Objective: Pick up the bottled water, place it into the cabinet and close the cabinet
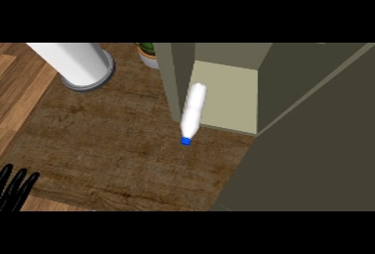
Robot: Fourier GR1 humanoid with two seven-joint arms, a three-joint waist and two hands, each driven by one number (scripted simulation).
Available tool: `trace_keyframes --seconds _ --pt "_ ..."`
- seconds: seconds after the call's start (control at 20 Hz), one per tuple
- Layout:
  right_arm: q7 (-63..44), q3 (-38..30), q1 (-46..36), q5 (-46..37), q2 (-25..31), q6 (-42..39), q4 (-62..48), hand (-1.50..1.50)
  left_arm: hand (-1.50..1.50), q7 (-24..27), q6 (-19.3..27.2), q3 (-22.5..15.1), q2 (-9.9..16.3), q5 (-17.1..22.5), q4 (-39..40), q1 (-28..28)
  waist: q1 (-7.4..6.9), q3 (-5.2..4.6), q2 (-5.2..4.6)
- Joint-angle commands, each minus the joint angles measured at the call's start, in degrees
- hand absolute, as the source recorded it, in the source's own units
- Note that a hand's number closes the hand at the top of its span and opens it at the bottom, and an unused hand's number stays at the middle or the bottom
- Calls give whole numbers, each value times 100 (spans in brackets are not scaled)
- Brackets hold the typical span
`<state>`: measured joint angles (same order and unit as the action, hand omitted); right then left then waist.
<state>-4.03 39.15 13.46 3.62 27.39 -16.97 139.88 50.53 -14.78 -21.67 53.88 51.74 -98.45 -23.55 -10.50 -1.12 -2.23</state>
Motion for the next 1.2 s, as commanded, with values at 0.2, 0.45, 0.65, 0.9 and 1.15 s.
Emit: trace_keyframes --seconds 0.2,0.45,0.65,0.9,1.15 --pt "-979 166 -601 710 -1178 631 -906 150 -150 15 -246 188 138 142 3 39 -33 27 -48" --pt "-1248 -44 -1089 1468 -1626 538 -1609 150 -150 34 -296 267 125 165 87 46 -104 45 -82" --pt "-1378 -626 -1680 1916 -1908 537 -2298 150 -150 9 -372 336 148 292 127 -82 -11 68 -1" --pt "-1530 -1633 -2907 1785 -2279 963 -3407 150 -150 -83 -421 470 199 413 219 -53 206 75 55" --pt "-1631 -2363 -4452 1358 -2649 1548 -4946 150 -150 -106 -630 575 237 548 325 -182 299 88 78"
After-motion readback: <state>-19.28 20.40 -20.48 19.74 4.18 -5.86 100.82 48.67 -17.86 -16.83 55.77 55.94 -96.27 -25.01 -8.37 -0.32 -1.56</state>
